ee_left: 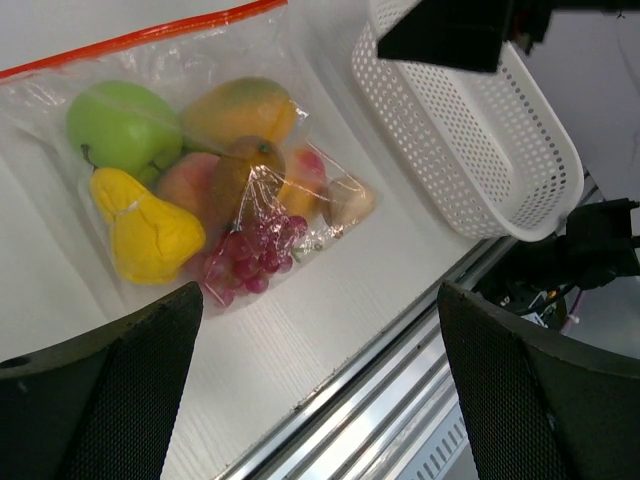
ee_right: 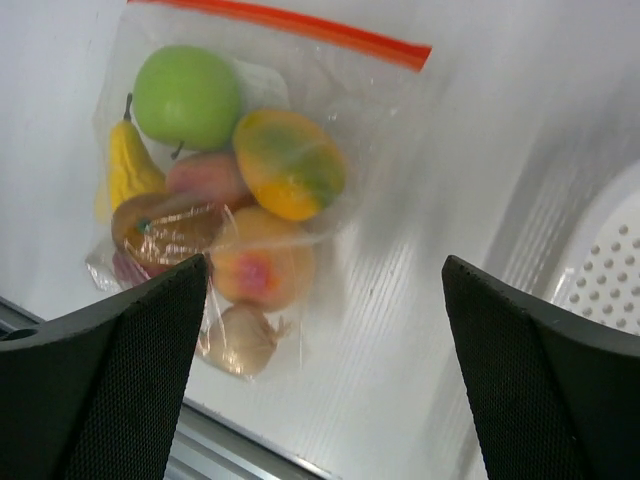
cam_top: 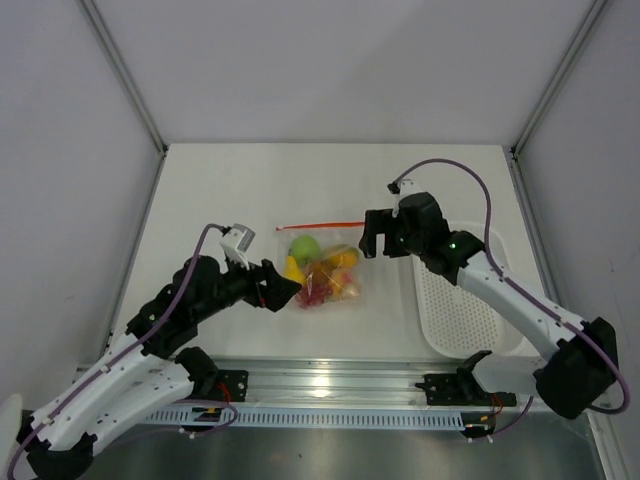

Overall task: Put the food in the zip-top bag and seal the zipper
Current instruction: Reset both arms

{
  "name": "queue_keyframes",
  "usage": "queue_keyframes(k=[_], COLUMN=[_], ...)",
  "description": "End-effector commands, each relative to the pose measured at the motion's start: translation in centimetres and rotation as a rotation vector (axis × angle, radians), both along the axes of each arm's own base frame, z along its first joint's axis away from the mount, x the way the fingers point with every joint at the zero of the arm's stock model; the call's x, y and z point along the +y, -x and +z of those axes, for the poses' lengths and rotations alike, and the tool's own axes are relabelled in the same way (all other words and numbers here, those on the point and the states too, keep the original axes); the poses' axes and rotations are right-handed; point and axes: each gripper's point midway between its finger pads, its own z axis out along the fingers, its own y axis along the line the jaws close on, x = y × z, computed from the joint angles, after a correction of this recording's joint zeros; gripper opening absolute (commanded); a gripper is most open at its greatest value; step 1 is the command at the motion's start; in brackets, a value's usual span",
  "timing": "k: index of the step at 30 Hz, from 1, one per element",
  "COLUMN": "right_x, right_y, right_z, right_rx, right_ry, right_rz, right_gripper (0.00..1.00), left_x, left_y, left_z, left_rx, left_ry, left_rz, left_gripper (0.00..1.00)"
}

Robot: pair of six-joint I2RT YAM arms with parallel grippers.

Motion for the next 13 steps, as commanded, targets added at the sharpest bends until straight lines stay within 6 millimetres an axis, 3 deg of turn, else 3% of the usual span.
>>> queue_keyframes(k=[1, 3, 5, 6, 7, 8, 9, 10, 13], right_x=[-2.1, -3.1, -3.5, -3.7, -4.1, -4.5, -5.0, -5.4, -5.1], right_y=[2.2, 3.4, 4.8, 5.3, 5.9, 6.6, 6.9, 7.4, 8.7], right_z=[2.2, 1.8, 2.9, 3.0, 1.9, 2.6, 2.3, 0.9, 1.2], right_rx=[-0.085, -0.085, -0.109, -0.113, -0.100, -0.126, -0.125, -0.111, -0.147], right_ry=[0.015, 0.007, -0.061, -0.080, -0.081, -0.114, -0.133, -0.129, -0.242], right_rz=[-0.072, -0.102, -0.113, -0.119, -0.126, -0.133, -0.162, -0.174, -0.143], right_gripper=[0.99, 0.99, 0.99, 0.99, 0.99, 0.99, 0.99, 1.00, 0.99], left_x=[-1.4, -1.5, -1.8, -1.8, -1.8, -2.0, -1.8, -2.0, -2.6], left_y=[-1.2, -2.0, -2.6, -3.0, -3.2, -3.5, -3.8, -3.5, -2.6], left_z=[2.2, 1.8, 2.0, 1.2, 1.0, 1.5, 0.4, 0.4, 0.9], left_rx=[-0.043, -0.023, -0.018, 0.008, 0.021, 0.012, 0.036, 0.042, 0.004], left_ry=[0.098, 0.114, 0.155, 0.162, 0.176, 0.212, 0.216, 0.237, 0.315], left_rz=[-0.048, -0.050, -0.053, -0.055, -0.054, -0.056, -0.046, -0.072, -0.145], left_gripper=[0.99, 0.99, 1.00, 0.99, 0.99, 1.00, 1.00, 0.99, 0.99])
